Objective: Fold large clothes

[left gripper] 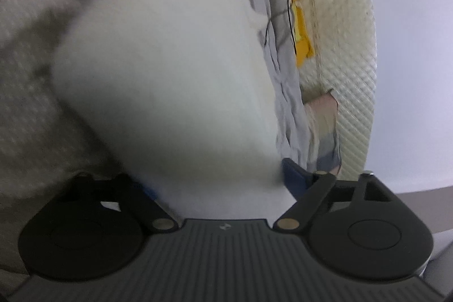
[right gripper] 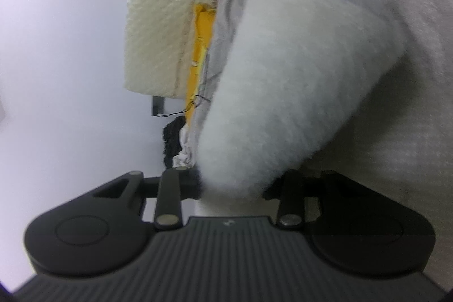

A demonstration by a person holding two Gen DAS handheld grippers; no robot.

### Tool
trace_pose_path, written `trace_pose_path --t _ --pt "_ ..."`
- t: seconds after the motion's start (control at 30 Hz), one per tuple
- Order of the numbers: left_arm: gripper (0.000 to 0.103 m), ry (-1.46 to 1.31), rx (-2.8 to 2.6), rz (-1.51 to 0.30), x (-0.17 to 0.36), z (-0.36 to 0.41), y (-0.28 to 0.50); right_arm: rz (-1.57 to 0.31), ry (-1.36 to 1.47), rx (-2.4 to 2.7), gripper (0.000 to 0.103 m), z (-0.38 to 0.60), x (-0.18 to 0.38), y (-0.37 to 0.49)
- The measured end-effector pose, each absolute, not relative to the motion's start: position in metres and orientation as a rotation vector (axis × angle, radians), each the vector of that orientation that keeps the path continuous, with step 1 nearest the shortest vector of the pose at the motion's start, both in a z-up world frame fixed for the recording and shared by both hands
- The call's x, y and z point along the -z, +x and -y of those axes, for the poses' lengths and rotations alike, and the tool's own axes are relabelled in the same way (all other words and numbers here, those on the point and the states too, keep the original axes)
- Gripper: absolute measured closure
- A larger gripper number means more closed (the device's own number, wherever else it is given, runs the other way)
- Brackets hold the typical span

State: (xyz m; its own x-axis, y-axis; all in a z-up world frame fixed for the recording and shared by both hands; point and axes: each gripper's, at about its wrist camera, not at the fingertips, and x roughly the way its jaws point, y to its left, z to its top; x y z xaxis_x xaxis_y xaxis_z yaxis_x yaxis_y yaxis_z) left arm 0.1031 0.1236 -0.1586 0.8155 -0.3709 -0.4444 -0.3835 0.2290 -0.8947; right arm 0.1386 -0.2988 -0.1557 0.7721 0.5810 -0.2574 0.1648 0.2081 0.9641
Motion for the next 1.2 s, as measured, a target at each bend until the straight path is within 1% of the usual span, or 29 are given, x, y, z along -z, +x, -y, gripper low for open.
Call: trace_pose_path --t 0.07,0.17,0.27,0.37,0.6,0.7,0.8,0.9,0.97,1.0,1.13,1.2 --pt "0.031 -1.318 -0.043 -0.660 0.153 -0.121 0.105 -0.696 1.369 -0.299 0.064 0.297 0.160 0.137" --pt "0.038 -1.239 -0.063 -0.627 0.140 -0.121 0.108 -0.708 1.358 -0.274 0.064 0.294 0.162 0.135" --pt "0.045 -1.145 -0.057 -0.605 0.123 -0.115 0.110 -0.689 1.307 -0.266 0.064 0.289 0.154 0.135" --pt "0.047 -1.079 -0.028 -0.575 0.105 -0.113 0.109 -0.648 1.247 -0.281 0.065 0.288 0.139 0.130" --pt "0.048 -0.991 0.069 -0.566 0.047 -0.109 0.087 -0.584 1.199 -0.327 0.066 0.295 0.102 0.084" --pt "0.047 -0.946 0.147 -0.608 0.025 -0.103 0.068 -0.552 1.216 -0.318 0.066 0.302 0.086 0.054" --pt "0.047 -0.913 0.182 -0.661 0.014 -0.098 0.054 -0.557 1.215 -0.289 0.066 0.307 0.080 0.024" --pt "0.046 -0.891 0.186 -0.703 0.015 -0.094 0.045 -0.593 1.186 -0.266 0.061 0.305 0.079 0.013" --pt "0.041 -0.895 0.184 -0.717 0.020 -0.095 0.038 -0.623 1.162 -0.256 0.058 0.304 0.083 0.009" --pt "0.040 -0.895 0.182 -0.723 0.024 -0.094 0.038 -0.639 1.159 -0.255 0.057 0.303 0.086 0.009" --pt "0.039 -0.924 0.195 -0.740 0.037 -0.102 0.033 -0.673 1.140 -0.272 0.042 0.299 0.086 0.009" --pt "0.038 -0.936 0.219 -0.710 0.039 -0.107 0.027 -0.660 1.114 -0.287 0.041 0.296 0.081 0.003"
